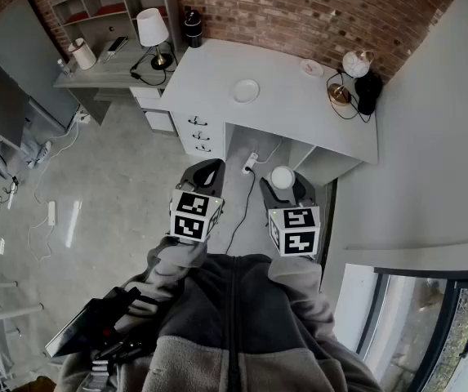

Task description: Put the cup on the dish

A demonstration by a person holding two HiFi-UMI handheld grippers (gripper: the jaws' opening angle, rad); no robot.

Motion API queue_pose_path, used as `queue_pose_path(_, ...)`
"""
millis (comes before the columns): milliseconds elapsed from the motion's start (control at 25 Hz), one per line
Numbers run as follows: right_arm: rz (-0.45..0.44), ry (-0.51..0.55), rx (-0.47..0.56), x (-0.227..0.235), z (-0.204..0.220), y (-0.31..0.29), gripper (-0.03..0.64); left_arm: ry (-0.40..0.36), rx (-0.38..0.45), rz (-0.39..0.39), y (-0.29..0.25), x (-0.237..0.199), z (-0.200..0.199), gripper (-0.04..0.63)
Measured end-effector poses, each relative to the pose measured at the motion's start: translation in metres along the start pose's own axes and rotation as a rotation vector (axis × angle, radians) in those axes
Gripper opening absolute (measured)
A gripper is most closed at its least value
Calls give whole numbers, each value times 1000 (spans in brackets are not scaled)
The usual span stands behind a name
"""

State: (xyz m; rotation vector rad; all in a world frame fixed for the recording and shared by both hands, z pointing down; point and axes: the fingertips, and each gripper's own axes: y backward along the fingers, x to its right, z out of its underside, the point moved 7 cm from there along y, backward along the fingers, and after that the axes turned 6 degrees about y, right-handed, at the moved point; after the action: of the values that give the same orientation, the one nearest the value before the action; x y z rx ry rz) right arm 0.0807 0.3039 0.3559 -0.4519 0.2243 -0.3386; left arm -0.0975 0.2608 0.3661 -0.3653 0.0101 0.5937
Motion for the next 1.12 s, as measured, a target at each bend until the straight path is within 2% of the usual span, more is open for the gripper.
queue_pose_path(600,-27,7,-7,-1,10,11,259,1,-6,-1,5,15,5,6)
queue_pose_path(1120,-70,5,-32,3,51,42,259,25,-34,-19,7,51,34,5)
